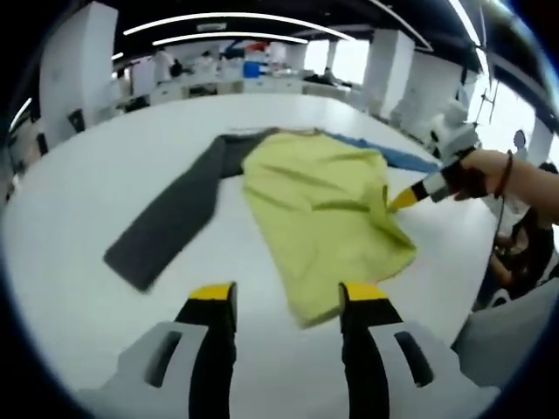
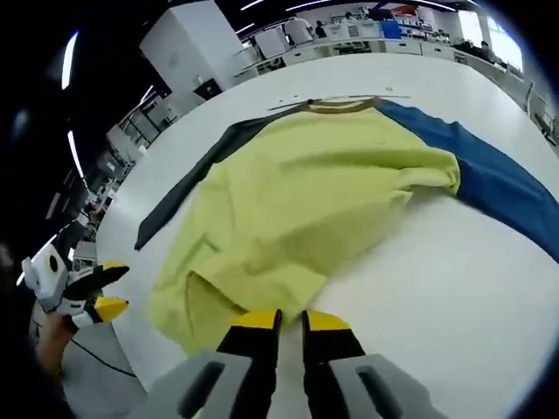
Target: Fold the garment on the visible template until the final outline fits inside the template.
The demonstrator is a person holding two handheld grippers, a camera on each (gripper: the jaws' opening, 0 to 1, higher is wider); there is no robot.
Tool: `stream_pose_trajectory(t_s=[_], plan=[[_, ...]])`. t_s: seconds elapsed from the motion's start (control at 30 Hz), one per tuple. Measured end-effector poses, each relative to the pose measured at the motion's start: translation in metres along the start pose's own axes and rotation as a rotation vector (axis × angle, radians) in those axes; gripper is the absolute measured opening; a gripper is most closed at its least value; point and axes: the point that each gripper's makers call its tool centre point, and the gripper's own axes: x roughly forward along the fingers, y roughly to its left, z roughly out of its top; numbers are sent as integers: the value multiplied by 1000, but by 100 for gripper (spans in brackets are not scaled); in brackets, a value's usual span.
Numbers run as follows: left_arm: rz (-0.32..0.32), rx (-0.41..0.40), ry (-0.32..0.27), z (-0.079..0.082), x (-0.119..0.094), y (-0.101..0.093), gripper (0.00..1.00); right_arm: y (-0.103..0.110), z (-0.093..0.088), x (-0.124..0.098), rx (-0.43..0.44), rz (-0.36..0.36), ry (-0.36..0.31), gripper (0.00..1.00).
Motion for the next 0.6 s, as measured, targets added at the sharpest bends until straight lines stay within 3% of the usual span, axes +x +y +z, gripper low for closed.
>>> stream_pose_trajectory(t_s=[0.6], plan=[[33, -9, 68, -18, 12, -11, 24, 0, 0, -4, 3, 7, -23, 0]])
